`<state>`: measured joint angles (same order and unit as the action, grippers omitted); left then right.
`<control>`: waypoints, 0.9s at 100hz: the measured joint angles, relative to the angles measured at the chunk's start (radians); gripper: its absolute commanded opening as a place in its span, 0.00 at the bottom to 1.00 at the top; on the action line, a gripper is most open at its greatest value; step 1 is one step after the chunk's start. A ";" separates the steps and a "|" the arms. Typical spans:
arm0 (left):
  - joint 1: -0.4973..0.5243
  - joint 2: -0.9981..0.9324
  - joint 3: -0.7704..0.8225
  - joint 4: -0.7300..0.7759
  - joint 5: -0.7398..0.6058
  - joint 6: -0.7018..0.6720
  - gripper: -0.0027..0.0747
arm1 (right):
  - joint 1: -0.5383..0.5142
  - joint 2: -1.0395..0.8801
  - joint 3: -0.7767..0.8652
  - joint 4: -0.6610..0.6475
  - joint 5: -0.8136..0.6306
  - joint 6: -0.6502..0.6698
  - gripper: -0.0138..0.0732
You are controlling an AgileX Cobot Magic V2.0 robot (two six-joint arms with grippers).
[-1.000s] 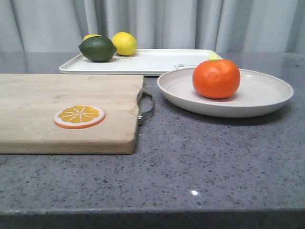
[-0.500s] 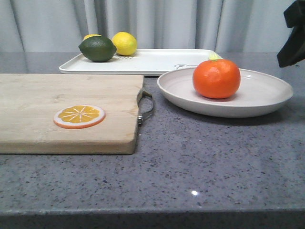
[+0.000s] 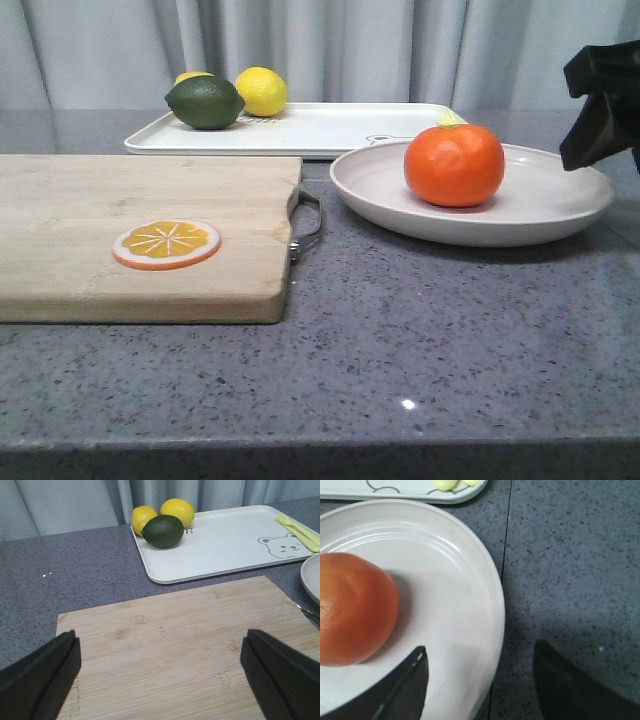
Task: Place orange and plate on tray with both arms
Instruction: 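Move the right gripper to the plate rim nearest it and grip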
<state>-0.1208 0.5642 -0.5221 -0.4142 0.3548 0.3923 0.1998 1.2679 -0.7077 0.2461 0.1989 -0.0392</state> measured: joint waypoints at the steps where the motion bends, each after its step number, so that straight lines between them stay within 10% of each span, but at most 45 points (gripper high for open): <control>1: 0.000 0.000 0.000 0.000 0.000 0.000 0.83 | 0.000 0.003 0.000 0.000 0.000 0.000 0.69; 90: 0.000 0.000 0.000 0.000 0.000 0.000 0.83 | 0.000 0.073 -0.004 0.000 -0.030 0.000 0.61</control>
<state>-0.1208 0.5642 -0.5221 -0.4142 0.3548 0.3923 0.1998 1.3410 -0.7115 0.2461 0.1689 -0.0392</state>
